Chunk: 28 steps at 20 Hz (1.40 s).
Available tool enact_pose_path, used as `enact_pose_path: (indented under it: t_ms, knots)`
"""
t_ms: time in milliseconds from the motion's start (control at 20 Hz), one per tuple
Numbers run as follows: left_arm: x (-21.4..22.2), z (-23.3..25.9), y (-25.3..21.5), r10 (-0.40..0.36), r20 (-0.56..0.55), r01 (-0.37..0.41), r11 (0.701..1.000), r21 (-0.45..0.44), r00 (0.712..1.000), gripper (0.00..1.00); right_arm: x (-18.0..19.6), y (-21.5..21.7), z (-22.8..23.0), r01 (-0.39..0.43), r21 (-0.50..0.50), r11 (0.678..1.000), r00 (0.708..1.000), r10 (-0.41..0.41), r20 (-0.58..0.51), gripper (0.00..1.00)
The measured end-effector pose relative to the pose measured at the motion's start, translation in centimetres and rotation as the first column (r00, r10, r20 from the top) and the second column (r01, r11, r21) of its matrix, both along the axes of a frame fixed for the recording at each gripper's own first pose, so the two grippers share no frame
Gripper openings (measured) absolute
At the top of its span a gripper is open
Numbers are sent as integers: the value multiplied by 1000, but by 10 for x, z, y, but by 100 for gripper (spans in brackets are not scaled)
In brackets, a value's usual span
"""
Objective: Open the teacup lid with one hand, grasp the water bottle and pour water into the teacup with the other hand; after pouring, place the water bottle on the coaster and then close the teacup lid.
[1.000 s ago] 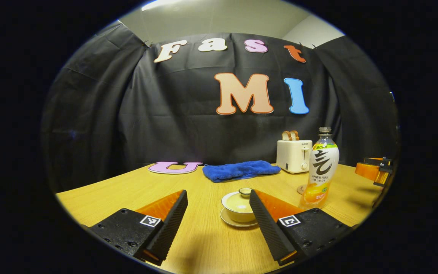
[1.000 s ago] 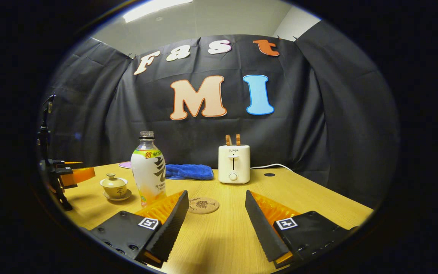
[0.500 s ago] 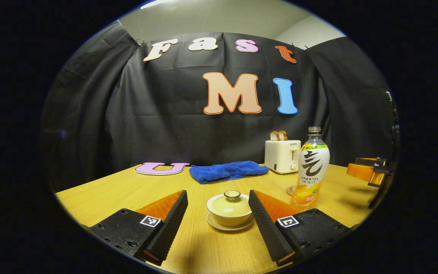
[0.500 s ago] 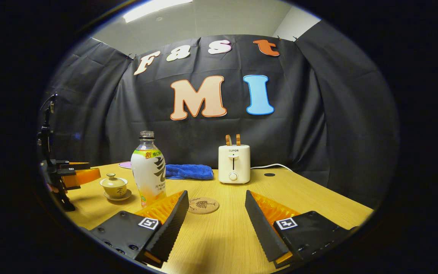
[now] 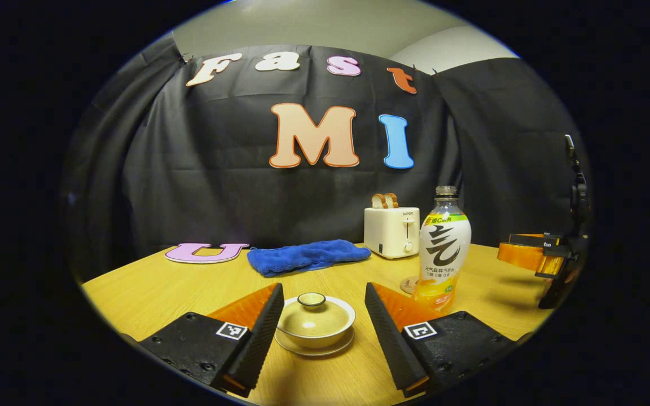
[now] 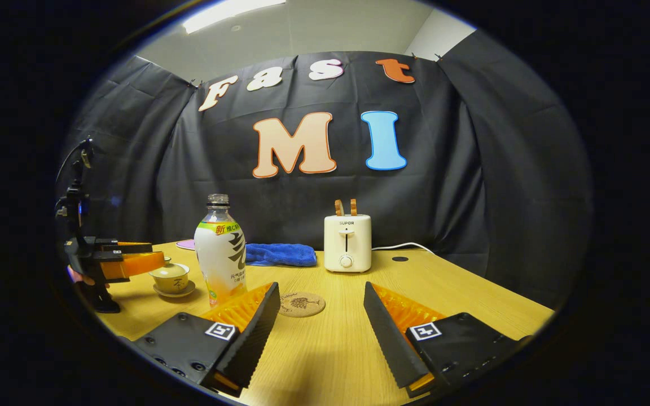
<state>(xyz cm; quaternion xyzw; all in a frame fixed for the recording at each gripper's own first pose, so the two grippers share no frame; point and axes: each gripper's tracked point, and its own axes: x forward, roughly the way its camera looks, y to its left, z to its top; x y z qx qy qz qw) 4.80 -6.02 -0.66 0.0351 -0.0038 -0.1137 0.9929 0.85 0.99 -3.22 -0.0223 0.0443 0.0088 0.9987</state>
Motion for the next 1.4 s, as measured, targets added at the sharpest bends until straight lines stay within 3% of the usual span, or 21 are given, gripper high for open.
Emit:
enact_pose_path:
  t_ms: [250,500,600,800,850,1050,1400]
  knots:
    - [20,-15,-3,-9,-85,10,1000,11,996,78,1,0,-1,0,0,1000,1000,0,0,95]
    - [29,-24,-4,-5,-150,10,999,36,989,78,0,0,0,-4,1,1000,1000,4,0,95]
    - [34,-22,-1,7,-145,-1,999,38,989,70,0,0,0,-5,1,1000,1000,5,0,95]
    - [37,-21,2,26,-139,-21,999,35,990,33,1,1,0,-7,1,1000,1000,7,0,95]
    - [36,-22,2,26,-138,-22,999,34,990,29,1,0,-1,-8,0,1000,1000,8,0,95]
    - [34,-18,3,27,-121,-25,999,21,992,30,1,0,-1,-8,0,1000,1000,8,0,95]
    - [24,4,4,25,13,-25,1000,-6,1000,29,1,0,-1,-9,1,1000,1000,9,0,95]
